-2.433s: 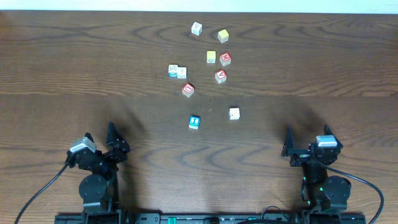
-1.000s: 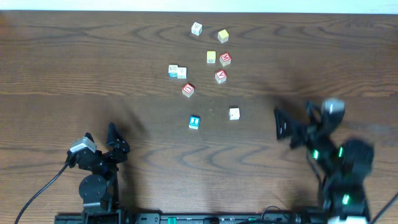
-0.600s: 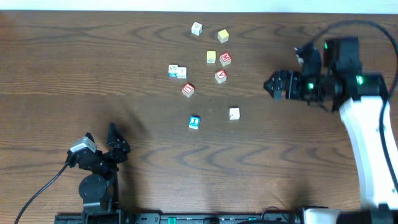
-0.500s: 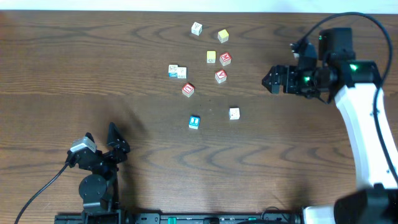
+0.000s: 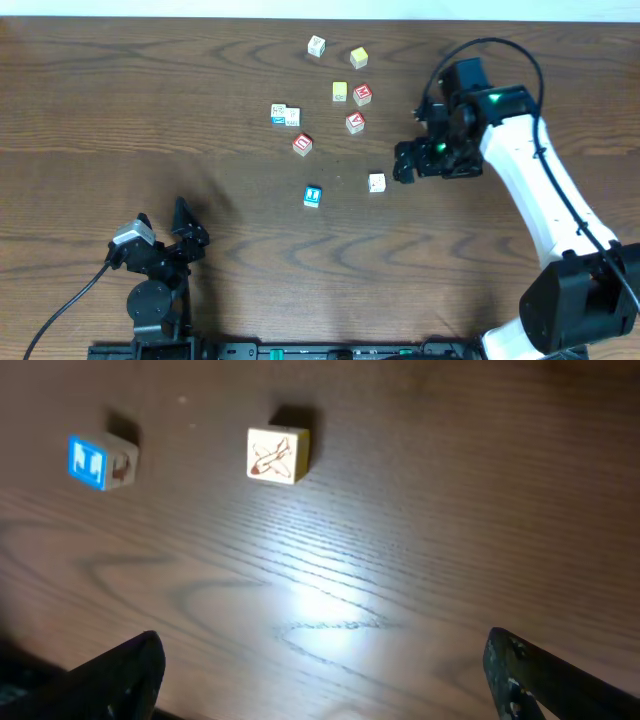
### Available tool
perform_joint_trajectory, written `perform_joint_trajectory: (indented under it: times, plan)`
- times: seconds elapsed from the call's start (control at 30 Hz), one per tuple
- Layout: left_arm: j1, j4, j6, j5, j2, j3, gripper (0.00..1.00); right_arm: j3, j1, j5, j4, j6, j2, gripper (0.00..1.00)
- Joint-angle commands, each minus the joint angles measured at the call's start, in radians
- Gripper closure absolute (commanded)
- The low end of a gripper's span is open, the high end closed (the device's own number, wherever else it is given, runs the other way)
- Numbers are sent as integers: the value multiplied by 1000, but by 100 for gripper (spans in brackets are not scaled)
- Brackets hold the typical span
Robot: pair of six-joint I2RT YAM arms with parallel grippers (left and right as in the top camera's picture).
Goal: Lift 4 blocks
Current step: 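Move the right gripper over the cream 'A' block near center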
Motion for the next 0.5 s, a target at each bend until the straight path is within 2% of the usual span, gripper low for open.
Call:
perform_joint_trajectory:
  times: [0.0, 0.4, 0.47]
  plan:
    - [-4, -37, -8, -10, -5, -21, 22, 11, 26, 58, 7, 16, -15, 1]
    - [-4, -37, -8, -10, -5, -21, 21, 8, 119, 104, 125, 39, 3, 1]
    - [-4, -37, -8, -9, -5, -21, 21, 8, 152, 106, 131, 40, 26, 3]
